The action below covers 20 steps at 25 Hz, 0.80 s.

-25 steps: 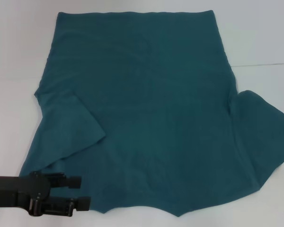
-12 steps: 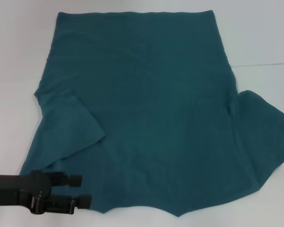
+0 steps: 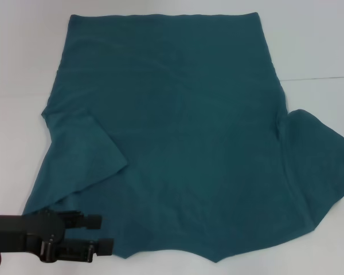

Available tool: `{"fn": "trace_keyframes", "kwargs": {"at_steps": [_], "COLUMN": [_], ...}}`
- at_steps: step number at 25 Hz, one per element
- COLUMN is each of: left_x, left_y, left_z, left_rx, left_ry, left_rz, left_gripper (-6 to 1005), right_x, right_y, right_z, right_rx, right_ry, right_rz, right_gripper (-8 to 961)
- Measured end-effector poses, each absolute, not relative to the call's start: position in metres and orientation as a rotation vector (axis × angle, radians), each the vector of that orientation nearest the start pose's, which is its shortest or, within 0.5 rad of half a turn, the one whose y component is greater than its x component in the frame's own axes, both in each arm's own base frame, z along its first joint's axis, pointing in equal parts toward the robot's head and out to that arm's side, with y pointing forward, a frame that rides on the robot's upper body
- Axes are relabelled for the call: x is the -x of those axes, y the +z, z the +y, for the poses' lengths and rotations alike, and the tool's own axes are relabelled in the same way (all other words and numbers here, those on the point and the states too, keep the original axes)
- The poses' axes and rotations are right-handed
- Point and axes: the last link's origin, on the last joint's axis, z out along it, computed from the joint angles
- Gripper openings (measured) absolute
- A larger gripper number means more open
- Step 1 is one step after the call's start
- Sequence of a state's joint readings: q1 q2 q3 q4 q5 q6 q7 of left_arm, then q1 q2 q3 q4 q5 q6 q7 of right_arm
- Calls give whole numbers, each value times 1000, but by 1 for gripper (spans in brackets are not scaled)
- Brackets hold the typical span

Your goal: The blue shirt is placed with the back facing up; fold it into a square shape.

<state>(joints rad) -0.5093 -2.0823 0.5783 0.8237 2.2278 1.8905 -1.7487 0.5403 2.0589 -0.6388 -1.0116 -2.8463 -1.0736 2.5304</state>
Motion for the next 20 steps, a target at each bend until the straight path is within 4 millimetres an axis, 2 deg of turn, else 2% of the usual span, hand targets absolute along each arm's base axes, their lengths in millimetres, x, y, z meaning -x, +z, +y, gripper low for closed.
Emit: {"fn": "trace_keyframes", "kwargs": {"at_steps": [7,15,18,20], "left_x": [264,265,264,263], "left_y": [25,23,23,22], "left_z": [290,291,291,292], "left_rx": [2903,2892,2895,2901], "left_ry": [-640,-641,-639,-634], "left_rz": [-1083,-1100,-1098,-1096], "left_gripper": [891,891,890,890], "right_x": [-364,-367,-369,-370], "right_y": [100,103,100,100], "right_z": [372,373,374,375], "right_rx": [1733,1710,1705,1704], "right_ry": [-113,-110,-110,-110], "right_rz": [1454,1444,1443,1442], "right_gripper": [763,756,674,674]}}
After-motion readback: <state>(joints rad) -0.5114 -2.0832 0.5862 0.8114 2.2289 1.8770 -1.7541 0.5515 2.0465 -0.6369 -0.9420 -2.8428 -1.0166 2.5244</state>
